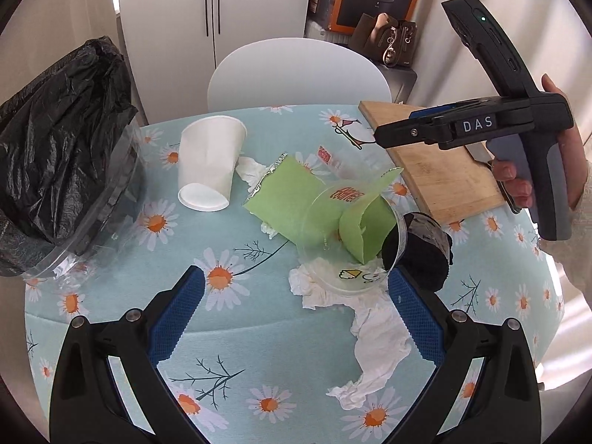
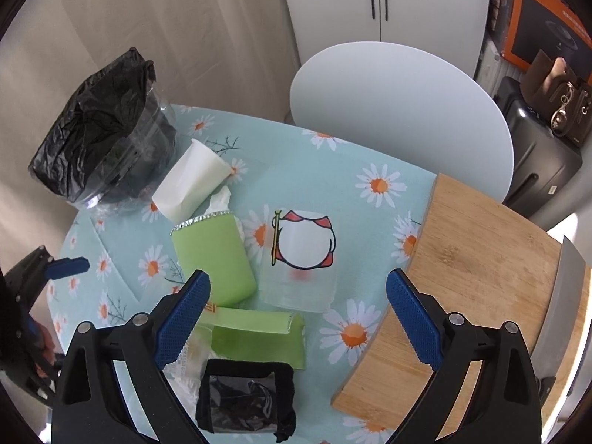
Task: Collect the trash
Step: 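Grasp the clear cartoon cup with the right tool while the left tool grasps the clear bowl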
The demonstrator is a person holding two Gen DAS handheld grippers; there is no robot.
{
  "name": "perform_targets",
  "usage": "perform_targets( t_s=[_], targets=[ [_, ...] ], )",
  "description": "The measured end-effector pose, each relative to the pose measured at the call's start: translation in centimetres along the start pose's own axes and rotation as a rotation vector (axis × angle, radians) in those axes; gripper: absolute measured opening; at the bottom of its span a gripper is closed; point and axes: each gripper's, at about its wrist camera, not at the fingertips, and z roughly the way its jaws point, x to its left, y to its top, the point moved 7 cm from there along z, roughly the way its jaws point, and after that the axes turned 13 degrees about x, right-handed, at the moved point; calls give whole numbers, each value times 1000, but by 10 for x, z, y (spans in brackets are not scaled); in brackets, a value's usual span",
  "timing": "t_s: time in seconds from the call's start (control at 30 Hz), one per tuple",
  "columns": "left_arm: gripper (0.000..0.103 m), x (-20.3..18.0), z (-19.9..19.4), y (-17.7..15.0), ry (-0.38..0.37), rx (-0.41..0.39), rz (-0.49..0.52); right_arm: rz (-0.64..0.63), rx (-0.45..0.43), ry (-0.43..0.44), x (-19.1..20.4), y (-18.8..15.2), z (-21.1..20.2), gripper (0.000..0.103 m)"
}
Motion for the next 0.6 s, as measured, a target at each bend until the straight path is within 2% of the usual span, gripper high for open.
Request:
perform_targets(
  t_s=[0.17,0.5,0.53,0.57,0.6],
  targets=[
    [97,-21,17,6,-86,10,85,9,36,8,-5,9,24,91],
    [97,-32,60,21,-159,63,162,-17,94,35,1,21,56,90],
    [97,-32,62,24,-165,60,160,-16,94,42,2,21,57,81],
    [97,-32,63,27,-169,57,157,-9,109,38,1,20,59,56],
    [96,-32,63,29,-177,47,153,3,117,31,-1,20,60,58]
  ],
)
